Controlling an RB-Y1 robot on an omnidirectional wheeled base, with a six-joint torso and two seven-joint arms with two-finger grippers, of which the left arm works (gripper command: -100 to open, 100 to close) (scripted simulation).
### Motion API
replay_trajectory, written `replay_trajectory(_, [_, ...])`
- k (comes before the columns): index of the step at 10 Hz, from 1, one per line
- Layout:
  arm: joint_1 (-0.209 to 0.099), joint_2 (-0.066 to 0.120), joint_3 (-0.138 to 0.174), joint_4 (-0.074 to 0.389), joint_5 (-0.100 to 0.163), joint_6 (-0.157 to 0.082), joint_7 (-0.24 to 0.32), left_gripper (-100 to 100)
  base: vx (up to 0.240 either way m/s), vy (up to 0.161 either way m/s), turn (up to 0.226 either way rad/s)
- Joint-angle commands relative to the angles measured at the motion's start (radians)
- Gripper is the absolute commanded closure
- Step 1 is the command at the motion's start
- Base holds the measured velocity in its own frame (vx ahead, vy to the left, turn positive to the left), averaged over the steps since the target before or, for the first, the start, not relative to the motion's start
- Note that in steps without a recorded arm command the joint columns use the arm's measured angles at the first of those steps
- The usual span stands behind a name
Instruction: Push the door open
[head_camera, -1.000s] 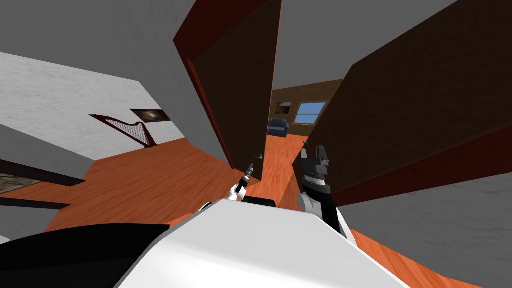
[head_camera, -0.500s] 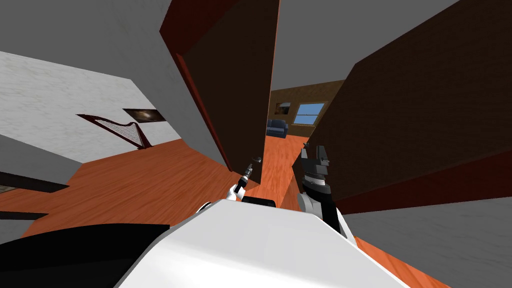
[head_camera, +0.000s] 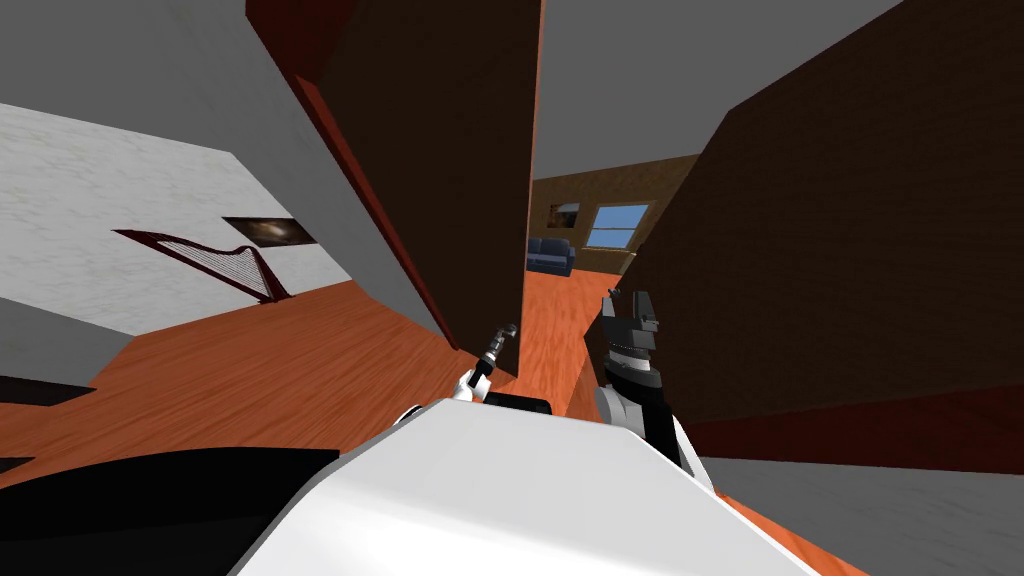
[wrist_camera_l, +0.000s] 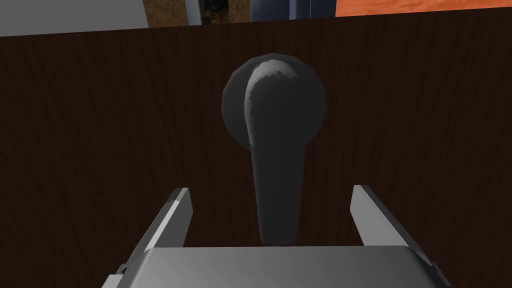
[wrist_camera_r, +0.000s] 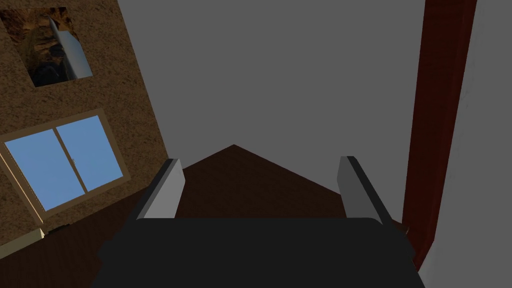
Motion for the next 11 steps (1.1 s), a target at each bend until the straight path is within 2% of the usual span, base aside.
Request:
replay_trajectory(1, [0.001,-0.01,0.003,0.004,0.001,-0.004,-0.003,-100,0.181,-0.046,-0.027])
replay_trajectory(2, [-0.001,-0.006,0.002,0.006,0.001,-0.004,-0.002,-100,0.078,-0.024,-0.001])
replay_trajectory(3, [-0.001,-0.006,0.002,0.006,0.001,-0.004,-0.002,100,-0.009,0.004,0.005])
replay_trajectory(8, [-0.001,-0.006,0.002,0.006,0.001,-0.004,-0.002,100,-0.015,0.005,-0.001])
replay_trajectory(11, [-0.001,0.009,0.025,0.009,0.012,0.0,-0.011,100,0.125,-0.064,0.026])
